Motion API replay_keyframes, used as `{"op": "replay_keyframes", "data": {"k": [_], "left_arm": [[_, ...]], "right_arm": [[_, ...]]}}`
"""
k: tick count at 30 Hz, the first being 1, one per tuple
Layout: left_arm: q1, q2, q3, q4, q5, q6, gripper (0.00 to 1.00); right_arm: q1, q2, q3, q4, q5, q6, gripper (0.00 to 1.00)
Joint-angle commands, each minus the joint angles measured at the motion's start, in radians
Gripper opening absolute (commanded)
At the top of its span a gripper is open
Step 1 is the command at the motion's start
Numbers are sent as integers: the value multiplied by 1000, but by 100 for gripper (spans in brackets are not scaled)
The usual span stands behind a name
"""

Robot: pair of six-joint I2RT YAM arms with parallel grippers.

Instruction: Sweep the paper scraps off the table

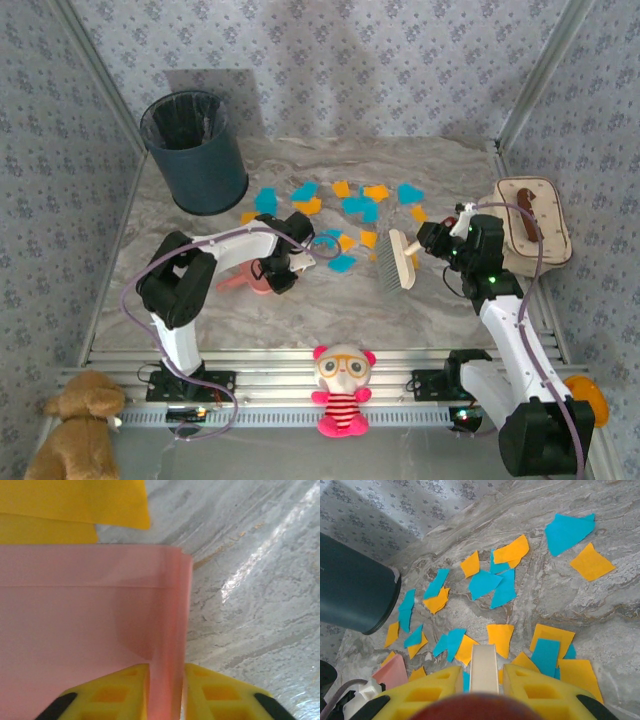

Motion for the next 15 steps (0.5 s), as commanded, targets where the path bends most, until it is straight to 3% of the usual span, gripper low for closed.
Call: {"op": "replay_keyframes", "data": {"k": [1, 15], "left_arm": [[4, 6, -12, -31, 2, 8, 17], [-2, -79, 49, -110, -33, 16, 6]], "right_arm": [[-8, -24, 0, -1, -10, 4, 0], [-9, -27, 0, 2, -10, 3, 0]]}}
